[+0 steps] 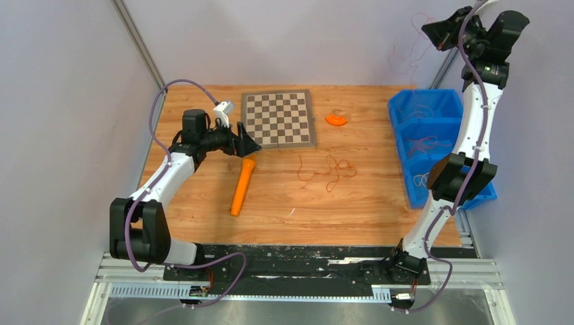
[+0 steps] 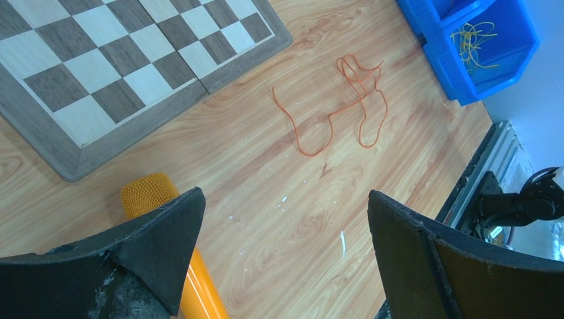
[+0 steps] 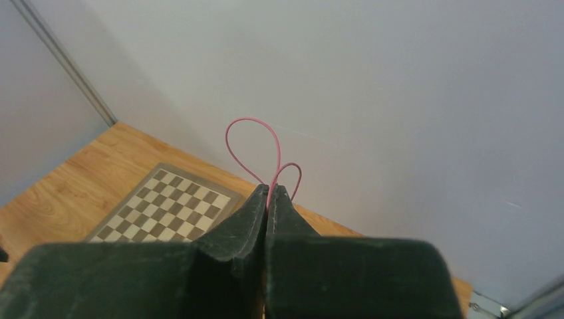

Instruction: Untangle the cables

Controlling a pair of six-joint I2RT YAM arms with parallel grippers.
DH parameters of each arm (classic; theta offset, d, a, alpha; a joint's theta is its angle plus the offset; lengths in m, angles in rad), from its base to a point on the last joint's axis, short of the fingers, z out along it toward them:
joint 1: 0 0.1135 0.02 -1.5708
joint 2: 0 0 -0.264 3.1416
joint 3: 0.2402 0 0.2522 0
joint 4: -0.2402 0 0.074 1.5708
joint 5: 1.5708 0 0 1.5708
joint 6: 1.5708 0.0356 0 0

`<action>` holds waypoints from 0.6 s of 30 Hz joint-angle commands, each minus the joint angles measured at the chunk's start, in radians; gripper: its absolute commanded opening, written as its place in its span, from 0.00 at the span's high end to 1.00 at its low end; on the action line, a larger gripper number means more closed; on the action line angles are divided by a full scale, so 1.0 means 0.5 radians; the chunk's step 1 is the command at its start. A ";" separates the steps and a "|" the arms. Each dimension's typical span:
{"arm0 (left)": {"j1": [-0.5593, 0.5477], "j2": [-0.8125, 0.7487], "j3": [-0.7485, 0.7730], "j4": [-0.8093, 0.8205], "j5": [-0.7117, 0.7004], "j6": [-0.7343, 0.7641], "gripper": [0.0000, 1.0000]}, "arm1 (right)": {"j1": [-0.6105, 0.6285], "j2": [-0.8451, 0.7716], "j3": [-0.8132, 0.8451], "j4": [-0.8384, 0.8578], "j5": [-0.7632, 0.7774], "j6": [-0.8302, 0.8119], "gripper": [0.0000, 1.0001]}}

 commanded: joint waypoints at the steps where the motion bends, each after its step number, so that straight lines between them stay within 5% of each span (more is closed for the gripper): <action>1: 0.012 0.016 0.110 -0.005 0.028 0.066 0.00 | -0.136 0.108 -0.062 0.045 -0.039 -0.162 1.00; 18: 0.011 0.036 0.151 -0.177 0.009 0.184 0.00 | -0.340 0.276 -0.421 -0.302 0.170 -1.164 1.00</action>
